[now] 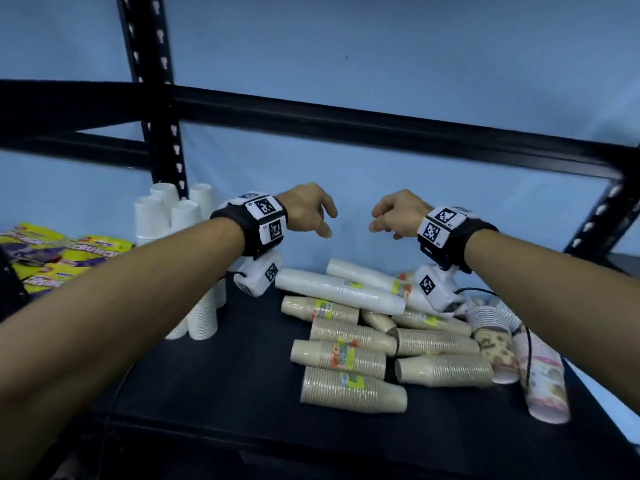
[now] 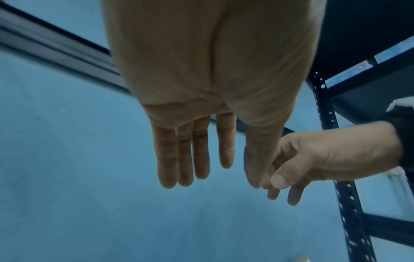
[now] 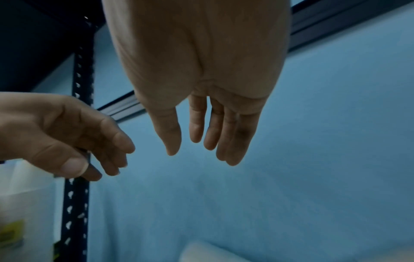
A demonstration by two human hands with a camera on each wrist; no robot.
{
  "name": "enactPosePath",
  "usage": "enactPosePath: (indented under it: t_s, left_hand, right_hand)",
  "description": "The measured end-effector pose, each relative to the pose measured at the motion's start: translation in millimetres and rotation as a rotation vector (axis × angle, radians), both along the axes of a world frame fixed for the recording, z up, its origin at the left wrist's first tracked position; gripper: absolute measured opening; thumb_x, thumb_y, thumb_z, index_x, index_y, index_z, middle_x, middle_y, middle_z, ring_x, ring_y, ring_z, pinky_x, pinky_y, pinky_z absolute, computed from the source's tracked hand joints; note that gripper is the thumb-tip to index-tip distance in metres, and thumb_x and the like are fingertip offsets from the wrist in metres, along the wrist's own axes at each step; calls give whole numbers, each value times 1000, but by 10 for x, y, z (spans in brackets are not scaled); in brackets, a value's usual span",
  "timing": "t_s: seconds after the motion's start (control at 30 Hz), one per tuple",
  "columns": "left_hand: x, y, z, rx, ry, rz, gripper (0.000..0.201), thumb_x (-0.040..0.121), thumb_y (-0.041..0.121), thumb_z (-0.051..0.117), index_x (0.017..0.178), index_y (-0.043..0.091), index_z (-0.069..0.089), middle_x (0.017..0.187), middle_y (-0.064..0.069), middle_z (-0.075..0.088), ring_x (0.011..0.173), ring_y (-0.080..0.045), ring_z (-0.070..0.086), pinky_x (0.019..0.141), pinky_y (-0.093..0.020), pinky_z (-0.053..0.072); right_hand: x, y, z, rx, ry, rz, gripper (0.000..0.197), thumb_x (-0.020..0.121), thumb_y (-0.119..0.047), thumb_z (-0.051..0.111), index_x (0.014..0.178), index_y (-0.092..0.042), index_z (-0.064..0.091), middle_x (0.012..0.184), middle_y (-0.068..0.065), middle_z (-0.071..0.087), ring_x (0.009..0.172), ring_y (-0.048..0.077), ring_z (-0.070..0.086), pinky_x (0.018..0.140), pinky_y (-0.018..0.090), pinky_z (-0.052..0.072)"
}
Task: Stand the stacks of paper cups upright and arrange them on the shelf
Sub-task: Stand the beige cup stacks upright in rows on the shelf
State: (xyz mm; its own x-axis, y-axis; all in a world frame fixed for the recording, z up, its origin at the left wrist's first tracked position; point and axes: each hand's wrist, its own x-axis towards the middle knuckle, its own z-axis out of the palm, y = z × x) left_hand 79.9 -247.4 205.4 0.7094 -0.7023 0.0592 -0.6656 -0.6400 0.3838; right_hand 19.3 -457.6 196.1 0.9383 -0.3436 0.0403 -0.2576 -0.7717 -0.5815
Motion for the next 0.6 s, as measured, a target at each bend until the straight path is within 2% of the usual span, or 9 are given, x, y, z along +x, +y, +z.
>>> enactPosePath:
  t_s: [0.1, 0.23, 0.4, 0.53, 0.6]
  left_hand:
    - [-27, -262, -286, 50, 25, -57, 48, 81, 29, 77, 126, 19, 63, 108, 0, 63, 95, -17, 59, 79, -25, 42]
    - [-36, -540, -661, 119, 79, -114, 53, 79, 30, 79, 128, 21, 61, 119, -3, 61, 97, -16, 56, 82, -27, 43]
    - [-22, -760, -1006, 191, 131, -120, 54, 78, 30, 80, 128, 24, 60, 123, -2, 58, 108, -21, 58, 87, -30, 47]
    - [7, -864, -1168, 254, 115, -127, 58, 76, 30, 81, 129, 24, 58, 127, -1, 57, 110, -21, 57, 90, -29, 46]
    - [10, -904, -1232, 275, 92, -141, 62, 74, 28, 82, 131, 24, 57, 130, 0, 57, 113, -21, 56, 95, -32, 46]
  right_hand:
    - [-152, -277, -217, -16, 41, -61, 29, 78, -18, 80, 103, -12, 68, 100, 7, 66, 86, 23, 62, 72, 33, 54]
    - [-329, -554, -510, -79, 100, -110, 40, 77, -20, 81, 113, -12, 67, 113, 7, 65, 99, 22, 61, 78, 27, 46]
    - [-512, -761, -841, -161, 229, -115, 55, 76, -28, 81, 125, -14, 60, 121, 5, 61, 108, 22, 59, 81, 26, 44]
    - [-575, -871, -1057, -216, 269, -80, 58, 74, -24, 82, 125, -13, 57, 124, 5, 60, 109, 23, 59, 86, 28, 46]
    - [-611, -911, -1145, -251, 279, -59, 58, 73, -25, 81, 125, -14, 58, 121, 4, 62, 104, 21, 59, 82, 26, 46]
